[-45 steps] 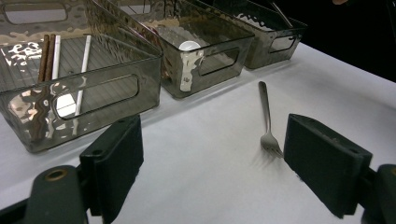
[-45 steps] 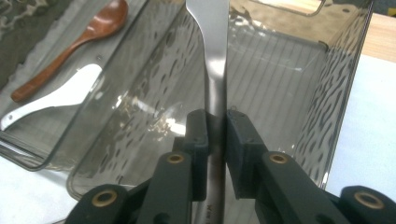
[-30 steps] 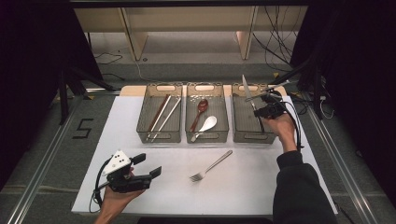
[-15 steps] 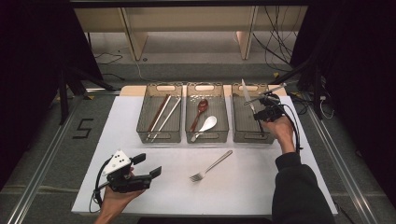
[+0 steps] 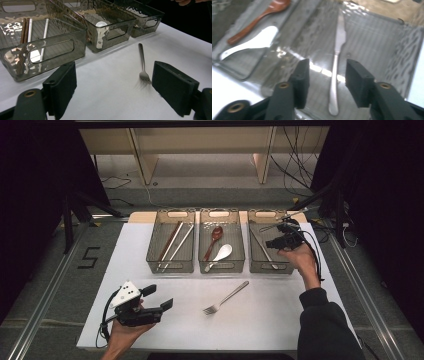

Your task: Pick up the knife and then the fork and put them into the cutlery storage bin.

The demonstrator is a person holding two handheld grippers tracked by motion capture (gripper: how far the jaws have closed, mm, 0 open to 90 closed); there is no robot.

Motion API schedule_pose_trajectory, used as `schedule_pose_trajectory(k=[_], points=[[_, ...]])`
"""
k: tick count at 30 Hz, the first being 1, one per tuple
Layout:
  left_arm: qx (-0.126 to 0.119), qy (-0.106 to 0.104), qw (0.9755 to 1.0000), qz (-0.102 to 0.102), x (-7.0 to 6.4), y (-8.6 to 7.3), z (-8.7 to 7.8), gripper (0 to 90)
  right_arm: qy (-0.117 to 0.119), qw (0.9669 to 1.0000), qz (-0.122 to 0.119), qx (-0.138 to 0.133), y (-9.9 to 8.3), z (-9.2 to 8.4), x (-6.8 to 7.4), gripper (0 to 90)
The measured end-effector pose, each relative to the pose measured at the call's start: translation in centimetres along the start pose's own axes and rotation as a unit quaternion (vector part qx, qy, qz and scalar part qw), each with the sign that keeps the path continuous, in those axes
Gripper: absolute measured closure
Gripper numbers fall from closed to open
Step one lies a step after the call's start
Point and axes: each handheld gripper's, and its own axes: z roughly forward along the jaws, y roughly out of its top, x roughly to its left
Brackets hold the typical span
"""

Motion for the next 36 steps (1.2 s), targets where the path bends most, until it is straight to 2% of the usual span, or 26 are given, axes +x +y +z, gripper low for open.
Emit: schedule_pose_trajectory(k=[4,9,19,25,31,36], points=[[0.000,0.000,1.0000,0.000,0.0,0.0,0.0,19.6,0.018,0.9993,-0.022,-0.025,-0.1,-1.2,1.5,49.0],[-0.001,0.000,1.0000,0.000,-0.1,0.0,0.0,19.5,0.041,0.9965,-0.047,-0.055,-0.6,-2.6,3.4,45.1],[-0.003,0.000,1.0000,-0.001,-0.1,0.0,0.1,19.4,0.080,0.9911,-0.083,-0.067,-3.0,-2.7,6.8,43.0],[-0.001,-0.001,1.0000,0.001,-0.1,-0.1,0.0,19.1,0.096,0.9874,-0.106,-0.067,-4.2,-2.0,8.6,50.3],[0.001,-0.003,1.0000,0.000,0.0,-0.2,0.1,18.6,0.102,0.9861,-0.121,-0.050,-5.7,-0.5,9.7,59.9],[0.000,-0.003,1.0000,0.000,0.0,-0.2,0.1,18.6,0.104,0.9860,-0.124,-0.038,-6.6,0.7,9.9,67.9]])
